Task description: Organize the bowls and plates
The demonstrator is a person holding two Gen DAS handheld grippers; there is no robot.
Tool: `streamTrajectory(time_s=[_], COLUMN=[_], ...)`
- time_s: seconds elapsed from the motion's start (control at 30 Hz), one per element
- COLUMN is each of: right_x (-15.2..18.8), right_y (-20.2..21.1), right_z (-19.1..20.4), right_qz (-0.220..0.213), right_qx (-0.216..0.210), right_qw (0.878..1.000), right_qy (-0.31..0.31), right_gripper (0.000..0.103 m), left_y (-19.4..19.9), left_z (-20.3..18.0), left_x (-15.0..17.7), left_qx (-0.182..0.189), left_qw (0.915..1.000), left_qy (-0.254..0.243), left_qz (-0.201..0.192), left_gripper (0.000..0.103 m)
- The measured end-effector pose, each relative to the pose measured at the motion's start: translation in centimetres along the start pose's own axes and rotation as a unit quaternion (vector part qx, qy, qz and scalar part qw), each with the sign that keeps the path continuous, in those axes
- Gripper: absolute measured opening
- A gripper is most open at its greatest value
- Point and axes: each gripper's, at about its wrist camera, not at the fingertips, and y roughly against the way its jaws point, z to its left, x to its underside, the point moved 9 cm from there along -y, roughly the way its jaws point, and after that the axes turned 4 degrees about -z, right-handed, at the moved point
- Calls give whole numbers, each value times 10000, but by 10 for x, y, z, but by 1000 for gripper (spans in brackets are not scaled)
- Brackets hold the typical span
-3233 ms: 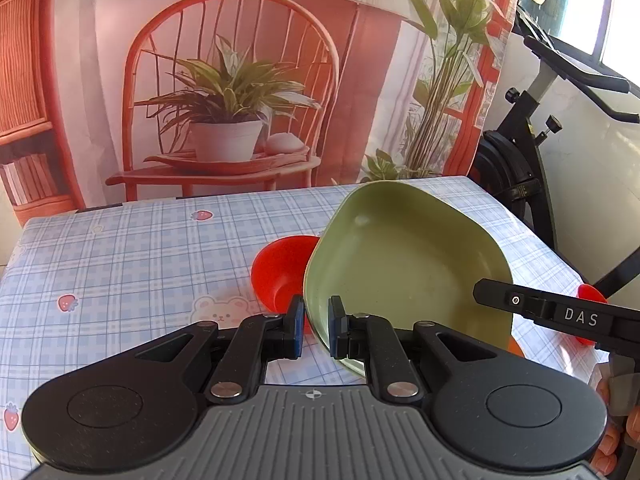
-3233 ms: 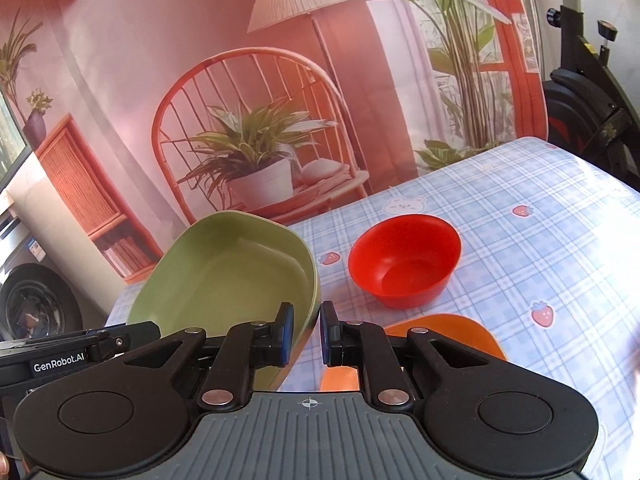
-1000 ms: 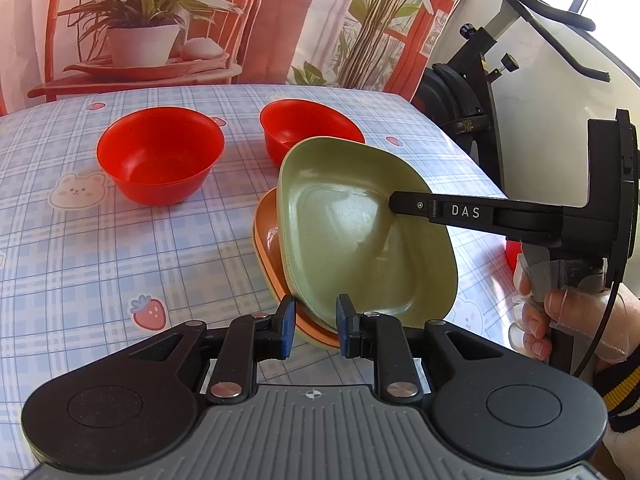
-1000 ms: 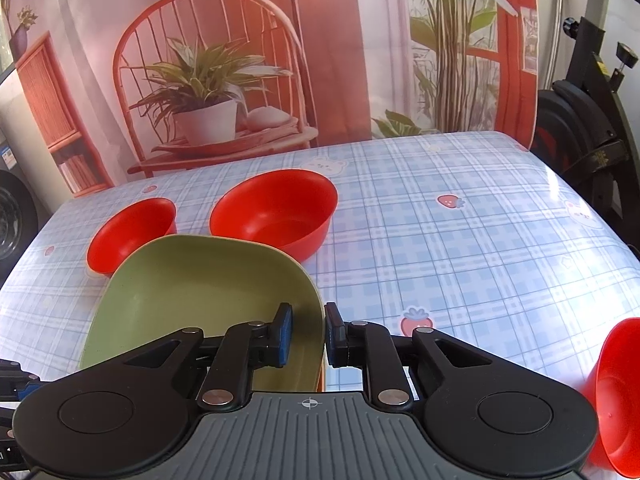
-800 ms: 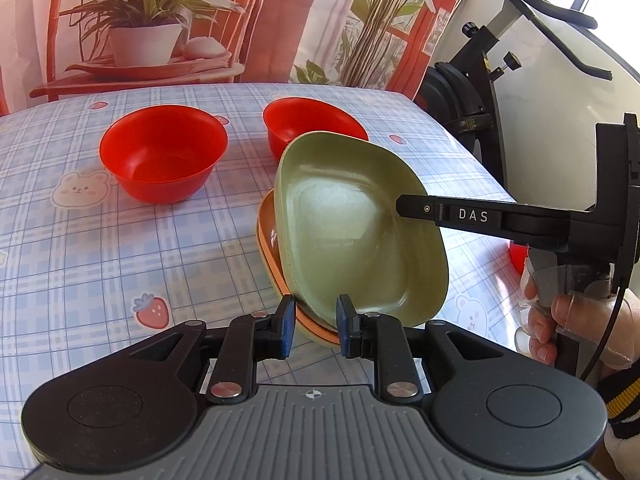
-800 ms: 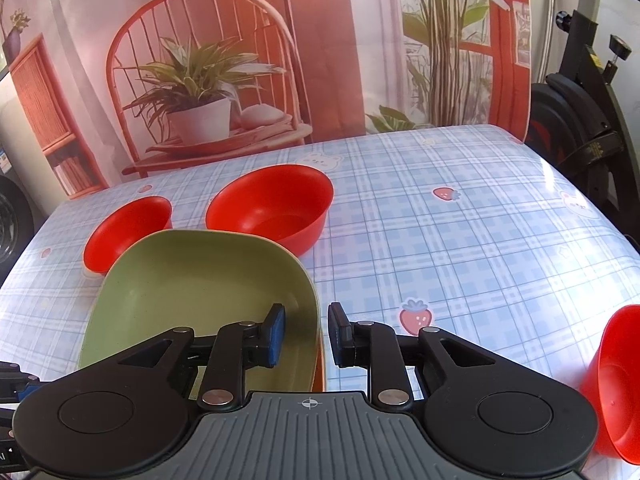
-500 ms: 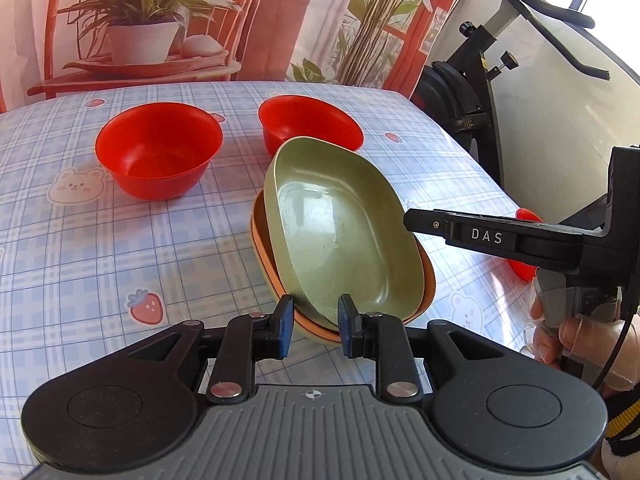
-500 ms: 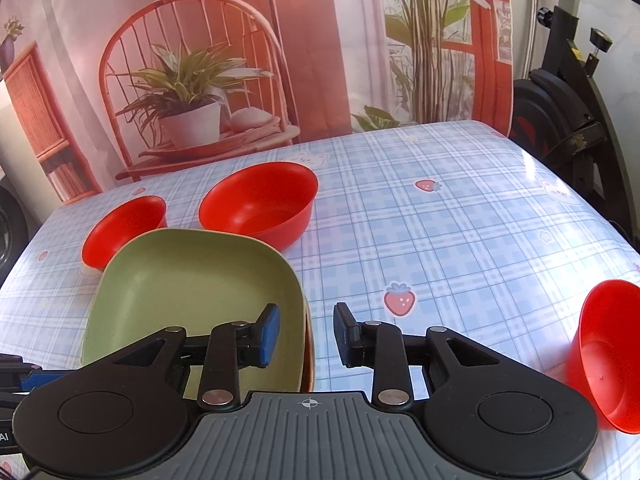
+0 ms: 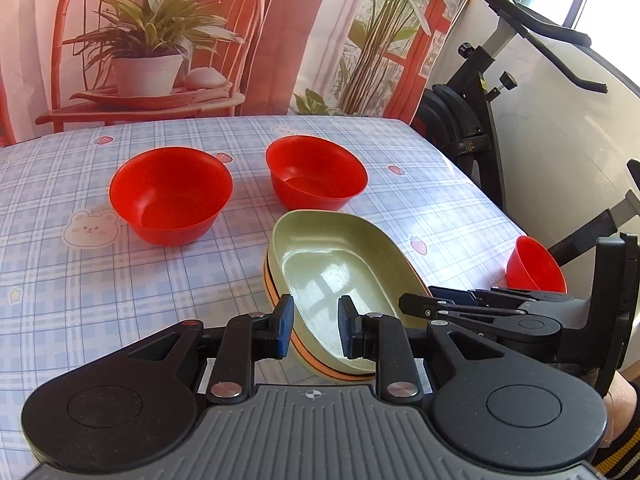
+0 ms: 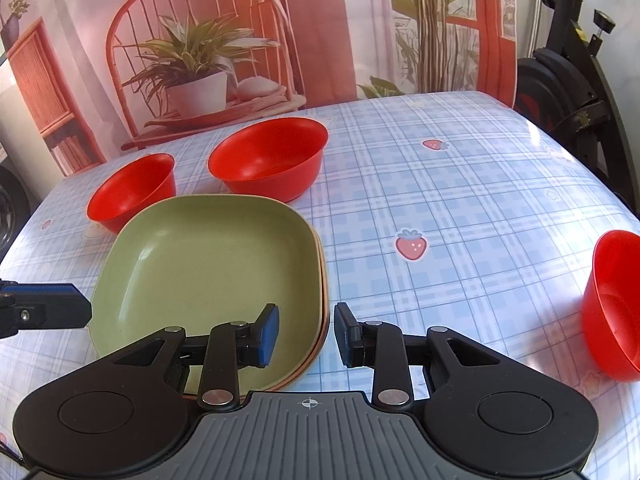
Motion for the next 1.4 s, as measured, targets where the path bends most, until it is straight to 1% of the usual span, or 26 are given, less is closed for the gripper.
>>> streamTrajectory(time_s=[0.13, 0.27, 0.47, 0.87, 0.97, 1.07, 1.13, 1.3, 1.4], right_x=[4, 6, 4, 3, -1, -6, -11, -24, -37], right_y=[1, 4, 8, 12, 17, 23, 27, 38, 45], right_z=[-4, -11, -16, -17, -16, -16, -14, -3, 8], right_qz=[50, 47, -35, -34, -156, -215, -279, -430, -522], right_qx=[76, 113, 171, 178, 128, -43, -48, -83, -148], right_qw=[9999, 9999, 9998, 9998, 9997, 9993, 9992, 9989, 9984], right_qy=[76, 52, 8, -39, -97, -293, -278, -193, -143], right_gripper=[28, 28, 29, 29, 29, 29, 29, 29, 29], left_y=[-16, -22, -26, -25, -19, -8, 1, 22, 41], left_z=[9, 11, 18, 19, 15, 13, 17, 39, 55], left_x=[-7, 1, 10, 11, 8, 1, -6, -25, -41], left_qx=[-245, -363, -296, -263, -223, -125, -164, -162, -274], left_qw=[9997, 9992, 9995, 9996, 9997, 9996, 9991, 9991, 9984], left_qy=[-23, -147, -22, -15, -93, -229, -296, -107, -97], left_qz=[10, 112, 134, 98, 11, -147, -246, -375, -489], left_gripper=[25, 25, 26, 28, 28, 28, 28, 28, 28])
